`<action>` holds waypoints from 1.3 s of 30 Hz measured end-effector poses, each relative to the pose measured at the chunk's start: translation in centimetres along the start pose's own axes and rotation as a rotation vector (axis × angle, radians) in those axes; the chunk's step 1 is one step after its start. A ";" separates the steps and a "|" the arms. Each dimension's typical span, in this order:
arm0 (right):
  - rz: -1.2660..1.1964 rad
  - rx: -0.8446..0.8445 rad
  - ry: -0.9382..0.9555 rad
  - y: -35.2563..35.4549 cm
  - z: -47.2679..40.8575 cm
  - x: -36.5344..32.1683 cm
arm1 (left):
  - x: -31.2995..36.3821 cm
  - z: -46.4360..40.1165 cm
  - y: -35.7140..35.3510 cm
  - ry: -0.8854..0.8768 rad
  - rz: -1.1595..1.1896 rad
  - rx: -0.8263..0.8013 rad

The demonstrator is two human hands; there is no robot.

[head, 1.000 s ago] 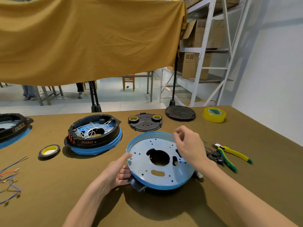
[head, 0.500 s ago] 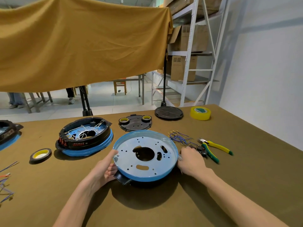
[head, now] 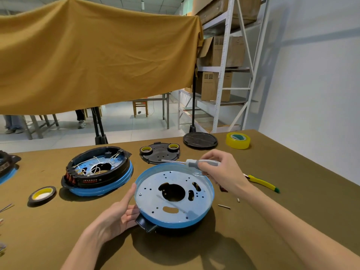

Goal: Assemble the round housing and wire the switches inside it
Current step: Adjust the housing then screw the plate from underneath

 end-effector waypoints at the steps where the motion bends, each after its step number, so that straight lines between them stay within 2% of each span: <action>1: -0.018 -0.031 0.031 -0.4 -0.2 -0.9 | 0.0 0.0 0.0 -0.003 0.005 0.000; 6: 0.051 -0.135 0.161 -2.4 -1.4 -3.9 | -0.2 -0.1 0.1 -0.022 0.046 -0.009; 13: 0.180 -0.266 0.162 -5.3 -2.7 -5.0 | -0.7 -0.6 0.6 -0.029 0.078 -0.047; 26: 0.265 -0.326 0.210 -6.7 -3.7 -5.7 | -0.8 -0.8 0.7 -0.020 0.087 -0.088; 31: 0.365 -0.371 0.251 -7.0 -4.2 -7.0 | -0.5 -0.3 0.2 -0.016 0.076 -0.087; 39: 0.650 -0.573 0.322 -9.4 -4.7 -11.7 | -1.0 -0.9 0.8 -0.010 0.073 -0.093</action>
Point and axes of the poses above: each hand's wrist, its own z-axis away from the middle knuckle, its own y-axis out of the back of the hand, x = y × z, the point moved 3 cm from there along -z, towards the middle knuckle, and after that the axes turned 10 degrees about -y, right-handed, at the moved point
